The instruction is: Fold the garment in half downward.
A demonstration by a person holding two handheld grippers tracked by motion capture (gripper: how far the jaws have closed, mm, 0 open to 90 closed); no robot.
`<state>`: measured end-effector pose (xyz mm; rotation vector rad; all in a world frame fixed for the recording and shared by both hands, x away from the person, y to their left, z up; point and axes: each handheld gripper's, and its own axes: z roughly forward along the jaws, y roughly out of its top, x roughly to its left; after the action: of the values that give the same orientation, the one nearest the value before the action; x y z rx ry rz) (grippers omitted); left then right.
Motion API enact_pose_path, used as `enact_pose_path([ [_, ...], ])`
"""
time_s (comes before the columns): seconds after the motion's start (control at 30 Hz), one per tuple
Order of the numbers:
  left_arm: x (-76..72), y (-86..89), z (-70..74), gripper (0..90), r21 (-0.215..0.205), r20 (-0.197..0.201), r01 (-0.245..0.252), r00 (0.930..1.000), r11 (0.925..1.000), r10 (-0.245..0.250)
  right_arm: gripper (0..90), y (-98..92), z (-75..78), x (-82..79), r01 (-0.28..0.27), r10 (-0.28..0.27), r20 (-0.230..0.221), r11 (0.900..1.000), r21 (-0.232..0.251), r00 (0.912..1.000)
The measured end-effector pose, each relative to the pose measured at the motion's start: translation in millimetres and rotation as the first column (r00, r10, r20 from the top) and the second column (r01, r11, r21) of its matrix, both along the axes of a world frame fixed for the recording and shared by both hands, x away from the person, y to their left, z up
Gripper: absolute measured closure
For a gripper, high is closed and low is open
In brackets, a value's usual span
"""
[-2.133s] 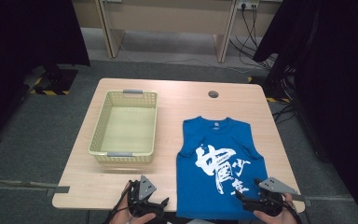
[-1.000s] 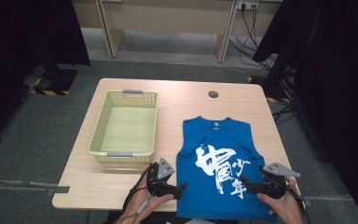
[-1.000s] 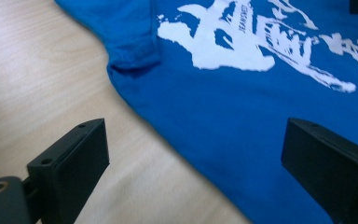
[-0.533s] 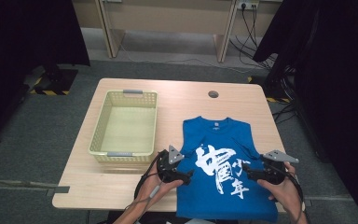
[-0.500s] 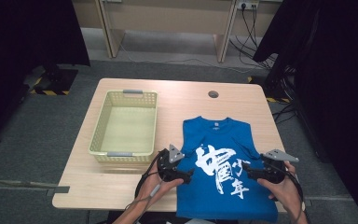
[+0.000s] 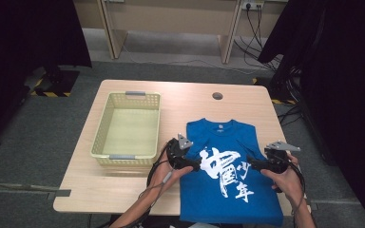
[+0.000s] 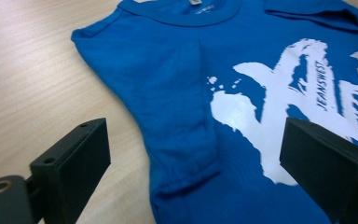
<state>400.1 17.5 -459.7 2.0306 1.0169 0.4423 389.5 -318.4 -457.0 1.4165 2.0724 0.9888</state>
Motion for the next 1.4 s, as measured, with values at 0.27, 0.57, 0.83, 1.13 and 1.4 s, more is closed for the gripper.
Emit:
enact_pose_path([
  [0.27, 18.4, -2.8, 1.7, 8.2, 0.007, -0.001, -0.035, 0.9994, 0.9994, 0.035, 16.0, 0.6, 0.1, 14.8, 0.01, -0.01, -0.006, 1.0, -0.005, 0.9999],
  [0.57, 36.0, 0.4, -2.3, 10.6, 0.018, -0.018, -0.077, 0.9968, 0.9968, 0.078, 16.1, 0.9, -3.0, 33.0, 0.022, -0.022, -0.01, 1.0, -0.01, 0.9997],
  [0.83, 51.3, -7.9, -2.7, 11.0, 0.021, -0.032, -0.096, 0.9948, 0.9951, 0.097, 16.1, 2.6, -5.2, 53.9, 0.048, -0.048, -0.029, 0.999, -0.008, 0.9984],
  [1.13, 70.2, -10.1, -6.8, 11.3, 0.031, -0.043, -0.146, 0.9882, 0.9889, 0.147, 16.1, 9.4, -1.9, 74.7, 0.071, -0.072, -0.05, 0.997, -0.011, 0.9962],
  [1.4, 83.2, -13.8, -15.9, 9.7, 0.065, -0.068, -0.16, 0.984, 0.9849, 0.165, 17.2, 9.2, -11.3, 91.5, 0.107, -0.108, -0.088, 0.994, -0.019, 0.9902],
])
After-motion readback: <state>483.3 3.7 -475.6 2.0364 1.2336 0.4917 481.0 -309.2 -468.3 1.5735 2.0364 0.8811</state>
